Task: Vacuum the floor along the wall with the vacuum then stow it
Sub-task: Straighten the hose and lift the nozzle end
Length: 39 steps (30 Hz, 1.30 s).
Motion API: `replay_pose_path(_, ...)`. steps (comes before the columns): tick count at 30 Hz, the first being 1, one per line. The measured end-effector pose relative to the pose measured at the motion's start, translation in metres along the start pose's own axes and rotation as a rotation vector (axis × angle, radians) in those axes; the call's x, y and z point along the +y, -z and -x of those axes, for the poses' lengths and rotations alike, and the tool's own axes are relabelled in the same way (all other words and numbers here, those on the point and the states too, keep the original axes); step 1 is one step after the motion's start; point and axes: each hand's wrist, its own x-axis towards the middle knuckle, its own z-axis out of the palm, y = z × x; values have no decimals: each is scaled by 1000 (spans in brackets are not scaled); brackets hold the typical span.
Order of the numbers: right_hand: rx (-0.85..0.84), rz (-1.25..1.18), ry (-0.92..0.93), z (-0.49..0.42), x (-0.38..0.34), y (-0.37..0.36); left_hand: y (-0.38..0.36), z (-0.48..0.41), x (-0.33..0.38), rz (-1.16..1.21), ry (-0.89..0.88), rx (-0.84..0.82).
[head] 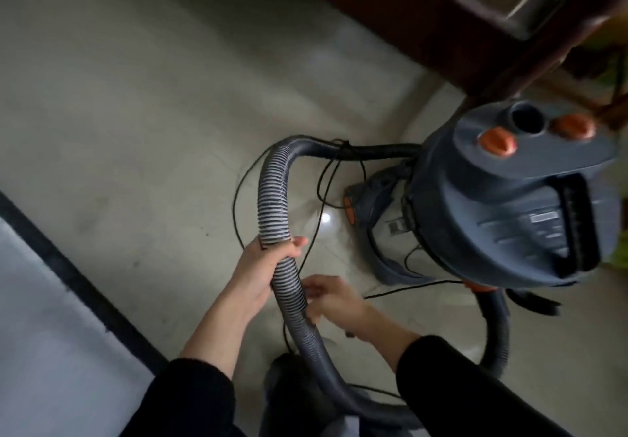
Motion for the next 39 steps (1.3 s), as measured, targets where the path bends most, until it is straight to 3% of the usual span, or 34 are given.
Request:
replay_pose_path(3, 100, -458, 25, 49, -60, 36, -19, 47, 48, -138, -91, -36)
replay_pose_path(9, 188, -798, 214, 101, -193, 93, -60, 124, 99, -339, -162, -169)
replay_pose_path(13, 307, -784, 180, 127, -231, 106, -74, 143, 112, -375, -185, -400)
replay_pose_path(17, 214, -689, 249, 158, -244, 111, -66, 135, 139, -425, 7, -684)
replay_pose_path(19, 155, -664, 292, 172, -252, 111, -67, 123, 156, -211, 115, -632)
replay_pose_path(23, 54, -556, 313, 195, -261, 102, -75, 87, 195, -62, 81, -246)
replay_pose_path(30, -210, -358, 368, 232, -255, 83, -75, 60, 244, 260, 148, -384)
replay_pose_path(35, -258, -318, 318, 245, -249, 99, -72, 67, 273, 263, 51, -231)
replay_pose_path(39, -329, -200, 266, 249, -242, 107, -85, 83, 296, 155, 48, -228)
